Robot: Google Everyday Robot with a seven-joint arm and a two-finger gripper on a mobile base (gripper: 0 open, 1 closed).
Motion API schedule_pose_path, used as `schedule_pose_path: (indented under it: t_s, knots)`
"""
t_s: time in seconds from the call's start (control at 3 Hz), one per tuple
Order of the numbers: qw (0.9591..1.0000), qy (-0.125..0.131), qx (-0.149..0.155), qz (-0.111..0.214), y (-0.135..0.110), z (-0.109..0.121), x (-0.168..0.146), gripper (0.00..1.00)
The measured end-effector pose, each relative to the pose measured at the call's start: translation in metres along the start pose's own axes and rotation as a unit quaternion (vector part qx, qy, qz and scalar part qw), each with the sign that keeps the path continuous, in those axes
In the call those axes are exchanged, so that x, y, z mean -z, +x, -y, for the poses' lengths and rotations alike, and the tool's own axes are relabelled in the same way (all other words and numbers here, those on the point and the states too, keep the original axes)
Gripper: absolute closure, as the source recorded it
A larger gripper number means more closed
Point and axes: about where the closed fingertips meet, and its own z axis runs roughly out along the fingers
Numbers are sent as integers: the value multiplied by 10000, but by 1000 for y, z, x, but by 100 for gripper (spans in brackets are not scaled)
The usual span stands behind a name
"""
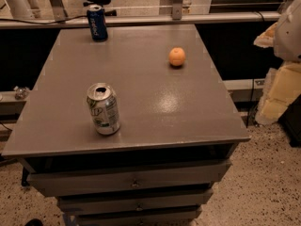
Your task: Move orange near 7up can
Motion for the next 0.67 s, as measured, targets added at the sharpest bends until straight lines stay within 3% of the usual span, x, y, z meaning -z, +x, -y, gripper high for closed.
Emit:
schedule_pose_path:
  t_s: [0.33, 0.67]
  knots:
    - [10000, 1, 0, 0, 0, 0, 0, 0]
    - [9991, 44, 67, 413, -12, 13, -9, 0]
